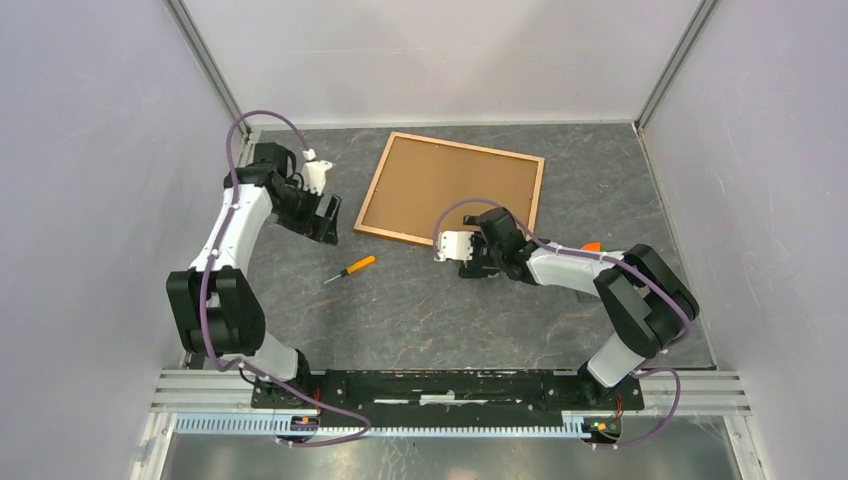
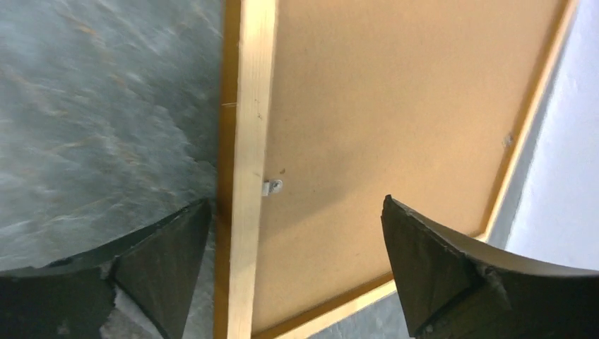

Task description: Take the photo out of the frame

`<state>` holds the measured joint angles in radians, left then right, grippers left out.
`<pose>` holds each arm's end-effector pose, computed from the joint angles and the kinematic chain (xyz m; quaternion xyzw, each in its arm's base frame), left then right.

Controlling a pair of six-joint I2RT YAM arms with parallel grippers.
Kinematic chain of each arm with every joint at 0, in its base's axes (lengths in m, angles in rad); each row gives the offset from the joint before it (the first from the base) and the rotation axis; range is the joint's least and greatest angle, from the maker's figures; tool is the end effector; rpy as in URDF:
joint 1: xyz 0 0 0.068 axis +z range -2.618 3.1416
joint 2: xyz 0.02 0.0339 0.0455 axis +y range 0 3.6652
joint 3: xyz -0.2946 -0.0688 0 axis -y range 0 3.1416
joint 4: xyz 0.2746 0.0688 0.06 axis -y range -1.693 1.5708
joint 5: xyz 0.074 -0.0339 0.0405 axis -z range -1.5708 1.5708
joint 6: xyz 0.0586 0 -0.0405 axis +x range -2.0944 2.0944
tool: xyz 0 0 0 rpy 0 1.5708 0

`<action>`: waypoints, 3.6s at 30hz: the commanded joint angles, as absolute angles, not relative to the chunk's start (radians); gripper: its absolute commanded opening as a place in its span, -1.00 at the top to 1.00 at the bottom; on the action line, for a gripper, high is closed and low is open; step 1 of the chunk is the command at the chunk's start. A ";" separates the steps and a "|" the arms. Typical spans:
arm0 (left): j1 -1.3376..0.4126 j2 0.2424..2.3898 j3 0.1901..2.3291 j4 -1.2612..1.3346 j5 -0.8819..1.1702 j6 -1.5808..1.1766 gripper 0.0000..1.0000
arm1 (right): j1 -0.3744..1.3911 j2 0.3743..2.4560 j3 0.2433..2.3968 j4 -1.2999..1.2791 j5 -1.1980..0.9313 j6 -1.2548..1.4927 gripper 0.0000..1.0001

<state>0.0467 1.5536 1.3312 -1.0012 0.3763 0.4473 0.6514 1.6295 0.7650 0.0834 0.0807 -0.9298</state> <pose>0.3404 -0.0057 0.2852 0.2242 0.9418 -0.1372 0.2096 0.2853 0.2116 0.1444 -0.6446 0.6598 -0.0902 0.3755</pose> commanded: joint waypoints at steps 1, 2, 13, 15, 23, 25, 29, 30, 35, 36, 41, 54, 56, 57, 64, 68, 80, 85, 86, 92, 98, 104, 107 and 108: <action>-0.033 1.501 1.270 -1.016 0.390 0.596 -1.00 | 0.655 1.622 0.859 -0.257 -0.196 -0.882 -0.96; -0.058 1.500 1.255 -1.016 0.374 0.615 -1.00 | 0.649 1.622 0.899 -0.300 -0.239 -0.872 -0.96; -0.324 1.600 1.178 -0.930 0.192 0.637 -0.65 | 0.373 1.735 1.257 -0.503 -0.468 -0.608 -0.96; -0.363 1.631 1.181 -0.890 0.142 0.626 -0.61 | 0.328 1.771 1.308 -0.503 -0.461 -0.561 -0.96; -0.427 1.778 1.232 -0.852 0.003 0.625 -0.32 | 0.255 1.817 1.377 -0.515 -0.462 -0.466 -0.97; -0.429 1.793 1.221 -0.842 -0.036 0.642 -0.26 | 0.249 1.807 1.362 -0.509 -0.481 -0.454 -0.96; -0.427 1.816 1.193 -0.837 -0.066 0.664 -0.07 | 0.240 1.792 1.339 -0.512 -0.514 -0.438 -0.97; -0.427 1.815 1.184 -0.830 -0.066 0.668 -0.04 | 0.238 1.790 1.337 -0.515 -0.523 -0.435 -0.96; -0.425 1.805 1.175 -0.828 0.007 0.658 0.58 | 0.239 1.779 1.330 -0.506 -0.572 -0.377 -0.96; -0.425 1.796 1.173 -0.831 0.045 0.654 0.71 | 0.238 1.769 1.318 -0.487 -0.586 -0.350 -0.96; -0.425 1.732 1.188 -0.836 0.178 0.616 0.95 | 0.238 1.735 1.250 -0.402 -0.713 -0.214 -0.96; -0.552 1.616 1.348 -0.768 0.323 0.469 0.96 | 0.295 1.805 1.162 -0.059 -1.073 0.303 -0.89; -0.578 1.610 1.356 -0.734 0.298 0.454 0.96 | 0.314 1.802 1.132 0.044 -1.107 0.400 -0.85; -0.590 1.611 1.366 -0.726 0.288 0.449 0.95 | 0.321 1.798 1.114 0.108 -1.125 0.457 -0.82; -0.668 1.626 1.420 -0.692 0.254 0.426 0.96 | 0.371 1.785 1.042 0.209 -1.111 0.542 -0.58; -0.719 1.640 1.434 -0.691 0.228 0.439 0.96 | 0.371 1.797 1.040 0.253 -1.104 0.582 -0.43; -0.755 1.685 1.504 -0.691 0.201 0.436 0.96 | 0.384 1.805 1.021 0.344 -1.123 0.648 0.40; -0.755 1.698 1.516 -0.691 0.201 0.429 0.96 | 0.386 1.805 1.019 0.347 -1.142 0.650 0.39; -0.754 1.701 1.521 -0.692 0.206 0.425 0.95 | 0.384 1.805 1.019 0.350 -1.145 0.652 0.64; -0.715 1.698 1.564 -0.777 0.224 0.439 -0.24 | 0.308 1.796 1.055 0.201 -1.132 0.525 1.00; -0.610 1.720 1.541 -0.812 0.302 0.585 -0.79 | 0.122 1.753 1.135 -0.149 -0.983 0.228 1.00; -0.611 1.916 1.665 -0.910 0.329 0.753 -0.79 | -0.037 1.706 1.160 -0.153 -0.979 0.231 1.00; -0.612 1.994 1.684 -0.903 0.303 0.819 -0.73 | -0.094 1.681 1.160 -0.163 -0.976 0.221 1.00; -0.611 2.017 1.691 -0.903 0.298 0.834 -0.68 | -0.107 1.675 1.159 -0.168 -0.976 0.213 1.00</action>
